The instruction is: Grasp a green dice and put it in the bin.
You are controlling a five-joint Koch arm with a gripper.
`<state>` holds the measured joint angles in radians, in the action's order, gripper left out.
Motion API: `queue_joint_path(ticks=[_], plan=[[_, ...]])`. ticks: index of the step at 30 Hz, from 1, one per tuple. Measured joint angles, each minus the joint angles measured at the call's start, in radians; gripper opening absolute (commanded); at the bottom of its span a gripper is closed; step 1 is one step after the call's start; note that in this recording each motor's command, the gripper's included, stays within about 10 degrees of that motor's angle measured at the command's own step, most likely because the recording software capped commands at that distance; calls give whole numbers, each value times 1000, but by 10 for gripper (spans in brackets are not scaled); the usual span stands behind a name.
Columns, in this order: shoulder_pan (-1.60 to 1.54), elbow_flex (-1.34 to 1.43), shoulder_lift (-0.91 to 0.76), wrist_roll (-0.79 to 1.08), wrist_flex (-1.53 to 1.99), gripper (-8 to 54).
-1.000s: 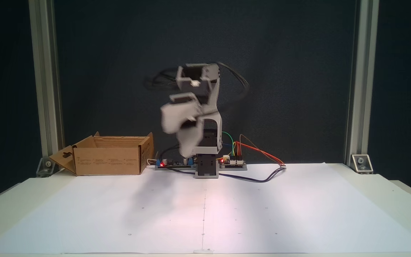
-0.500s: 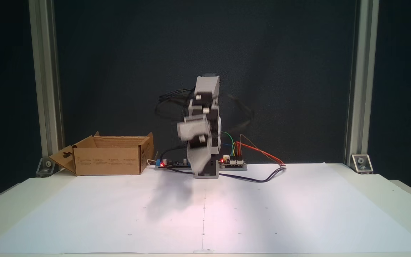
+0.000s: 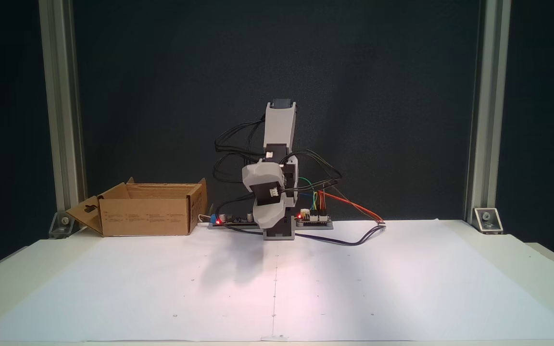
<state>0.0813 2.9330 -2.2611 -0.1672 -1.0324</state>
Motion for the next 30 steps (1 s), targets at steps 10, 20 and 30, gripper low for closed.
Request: queue_joint_path(ticks=[10,20,30], plan=[[3,126,2,0,-390,446],[0,144,2,0,-511,449],[0,146,0,-2,-511,450]])
